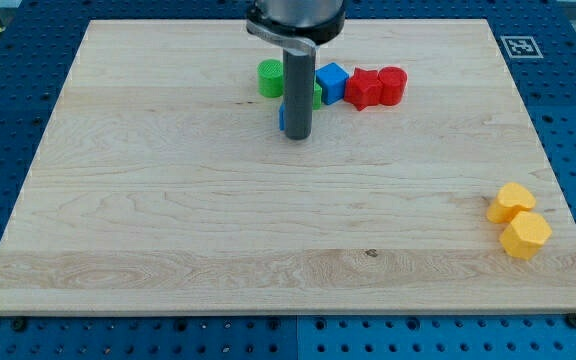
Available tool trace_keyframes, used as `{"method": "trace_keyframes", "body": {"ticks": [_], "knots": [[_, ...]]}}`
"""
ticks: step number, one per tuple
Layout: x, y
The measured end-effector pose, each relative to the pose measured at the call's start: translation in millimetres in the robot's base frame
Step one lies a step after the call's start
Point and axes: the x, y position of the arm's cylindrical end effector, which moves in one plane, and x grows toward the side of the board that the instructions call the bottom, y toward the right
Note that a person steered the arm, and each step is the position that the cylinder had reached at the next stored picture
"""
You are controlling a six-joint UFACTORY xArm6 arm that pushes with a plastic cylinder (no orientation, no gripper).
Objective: Push group of blocks slightly left
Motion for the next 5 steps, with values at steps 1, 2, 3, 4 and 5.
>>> {"method": "trace_keyframes", "body": {"ticks": [1,2,3,4,5], "knots": [[-12,-1],[-13,-6],[-4,-6],[26,46],[27,92]]}}
